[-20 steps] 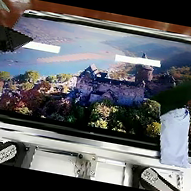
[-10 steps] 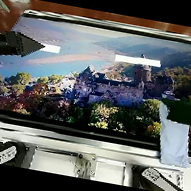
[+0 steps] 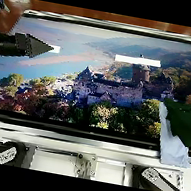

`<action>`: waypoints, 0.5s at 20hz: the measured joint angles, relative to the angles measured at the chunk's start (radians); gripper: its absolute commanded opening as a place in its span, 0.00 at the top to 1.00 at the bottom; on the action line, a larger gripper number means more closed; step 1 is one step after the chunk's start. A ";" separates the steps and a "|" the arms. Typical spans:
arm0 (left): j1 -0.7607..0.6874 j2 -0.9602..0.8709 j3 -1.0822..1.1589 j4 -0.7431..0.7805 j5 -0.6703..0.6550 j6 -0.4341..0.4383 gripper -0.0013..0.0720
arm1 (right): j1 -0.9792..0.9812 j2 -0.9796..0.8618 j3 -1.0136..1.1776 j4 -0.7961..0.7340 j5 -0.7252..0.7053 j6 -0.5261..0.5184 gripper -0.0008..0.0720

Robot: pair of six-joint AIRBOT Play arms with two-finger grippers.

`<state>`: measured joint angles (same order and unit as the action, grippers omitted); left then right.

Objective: Fold the shirts.

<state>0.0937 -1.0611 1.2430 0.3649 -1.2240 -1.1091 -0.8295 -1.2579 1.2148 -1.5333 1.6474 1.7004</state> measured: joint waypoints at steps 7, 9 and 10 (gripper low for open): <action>-0.013 0.000 0.000 0.000 0.013 0.002 0.93 | 0.000 0.014 -0.155 -0.140 -0.015 0.015 0.35; -0.014 0.000 0.000 0.000 0.017 0.002 0.93 | 0.000 0.014 -0.166 -0.203 -0.003 -0.011 0.35; -0.014 -0.001 0.000 0.002 0.017 0.002 0.93 | 0.000 0.014 -0.166 -0.245 0.011 -0.024 0.35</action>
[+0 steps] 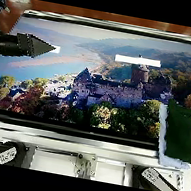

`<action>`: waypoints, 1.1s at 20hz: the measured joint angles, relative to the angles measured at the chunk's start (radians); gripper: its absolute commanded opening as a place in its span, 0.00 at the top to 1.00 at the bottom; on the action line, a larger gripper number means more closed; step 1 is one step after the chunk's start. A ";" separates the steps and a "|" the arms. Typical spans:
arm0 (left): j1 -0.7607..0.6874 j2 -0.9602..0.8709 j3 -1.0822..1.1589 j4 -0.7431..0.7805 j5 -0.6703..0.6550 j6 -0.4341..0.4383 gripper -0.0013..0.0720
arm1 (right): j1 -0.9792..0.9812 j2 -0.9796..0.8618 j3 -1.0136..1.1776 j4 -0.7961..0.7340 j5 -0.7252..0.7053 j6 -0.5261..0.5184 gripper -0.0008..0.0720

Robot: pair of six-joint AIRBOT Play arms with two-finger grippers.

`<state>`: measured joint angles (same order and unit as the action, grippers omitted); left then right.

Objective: Fold the shirts.

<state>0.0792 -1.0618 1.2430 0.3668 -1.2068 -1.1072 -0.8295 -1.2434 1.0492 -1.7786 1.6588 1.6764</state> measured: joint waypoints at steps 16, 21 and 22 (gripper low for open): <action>-0.359 -0.169 0.097 0.993 -0.075 -0.423 0.10 | 0.338 0.107 0.412 0.417 -0.121 -0.121 0.03; -0.418 -0.213 0.105 1.069 -0.109 -0.451 0.10 | 0.513 0.069 0.375 0.400 -0.072 -0.101 0.03; -0.422 -0.216 0.106 1.074 -0.114 -0.453 0.10 | 0.535 0.066 0.373 0.401 -0.069 -0.099 0.03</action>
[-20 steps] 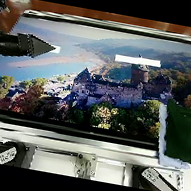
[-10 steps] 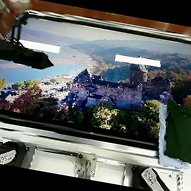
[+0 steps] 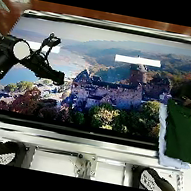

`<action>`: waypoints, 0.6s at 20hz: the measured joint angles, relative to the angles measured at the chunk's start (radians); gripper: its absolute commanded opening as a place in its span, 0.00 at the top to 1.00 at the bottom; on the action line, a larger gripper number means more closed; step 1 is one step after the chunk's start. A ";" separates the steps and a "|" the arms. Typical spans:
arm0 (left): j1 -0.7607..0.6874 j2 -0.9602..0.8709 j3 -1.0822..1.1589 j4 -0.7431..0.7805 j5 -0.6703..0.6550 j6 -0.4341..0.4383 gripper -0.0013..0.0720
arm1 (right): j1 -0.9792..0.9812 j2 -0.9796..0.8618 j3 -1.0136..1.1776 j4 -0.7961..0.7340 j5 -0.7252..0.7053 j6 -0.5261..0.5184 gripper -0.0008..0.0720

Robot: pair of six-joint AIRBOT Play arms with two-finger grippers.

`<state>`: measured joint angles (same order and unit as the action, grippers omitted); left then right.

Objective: Fold the shirts.

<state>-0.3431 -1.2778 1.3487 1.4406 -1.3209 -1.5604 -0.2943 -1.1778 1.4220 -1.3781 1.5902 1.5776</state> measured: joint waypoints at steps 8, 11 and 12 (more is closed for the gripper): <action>-0.011 -0.008 0.001 0.017 -0.008 -0.004 0.10 | 0.061 -0.010 -0.007 0.027 0.015 0.007 0.03; -0.011 -0.008 0.001 0.018 -0.018 -0.005 0.10 | 0.065 -0.011 -0.007 0.034 0.015 0.008 0.03; -0.011 -0.008 0.001 0.018 -0.023 -0.005 0.10 | 0.065 -0.011 -0.007 0.034 0.014 0.008 0.03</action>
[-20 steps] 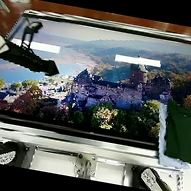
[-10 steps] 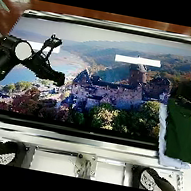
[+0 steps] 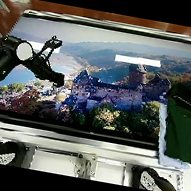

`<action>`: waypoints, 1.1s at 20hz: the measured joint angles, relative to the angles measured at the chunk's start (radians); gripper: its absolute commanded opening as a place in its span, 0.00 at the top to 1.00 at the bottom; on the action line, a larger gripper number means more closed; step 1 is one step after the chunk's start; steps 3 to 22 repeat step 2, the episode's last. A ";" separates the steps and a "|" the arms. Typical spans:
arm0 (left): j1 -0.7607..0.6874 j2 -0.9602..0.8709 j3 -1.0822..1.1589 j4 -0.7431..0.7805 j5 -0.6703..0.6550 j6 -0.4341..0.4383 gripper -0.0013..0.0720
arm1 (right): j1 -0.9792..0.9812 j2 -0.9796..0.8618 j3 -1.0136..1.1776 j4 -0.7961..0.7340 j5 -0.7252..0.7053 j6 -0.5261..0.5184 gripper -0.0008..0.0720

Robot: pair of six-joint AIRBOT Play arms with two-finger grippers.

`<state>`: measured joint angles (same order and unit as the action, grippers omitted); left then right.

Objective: Fold the shirts.

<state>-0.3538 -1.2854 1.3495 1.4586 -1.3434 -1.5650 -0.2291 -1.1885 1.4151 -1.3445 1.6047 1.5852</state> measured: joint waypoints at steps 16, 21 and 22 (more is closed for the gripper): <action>0.000 0.000 0.000 0.000 -0.003 0.000 0.10 | 0.000 0.000 0.000 0.000 0.000 0.000 0.03; 0.000 0.000 0.000 0.000 -0.003 0.000 0.10 | 0.000 0.000 0.000 0.000 0.000 0.000 0.03; 0.000 0.000 0.000 0.000 -0.003 0.000 0.10 | 0.000 0.000 0.000 0.000 0.000 0.000 0.03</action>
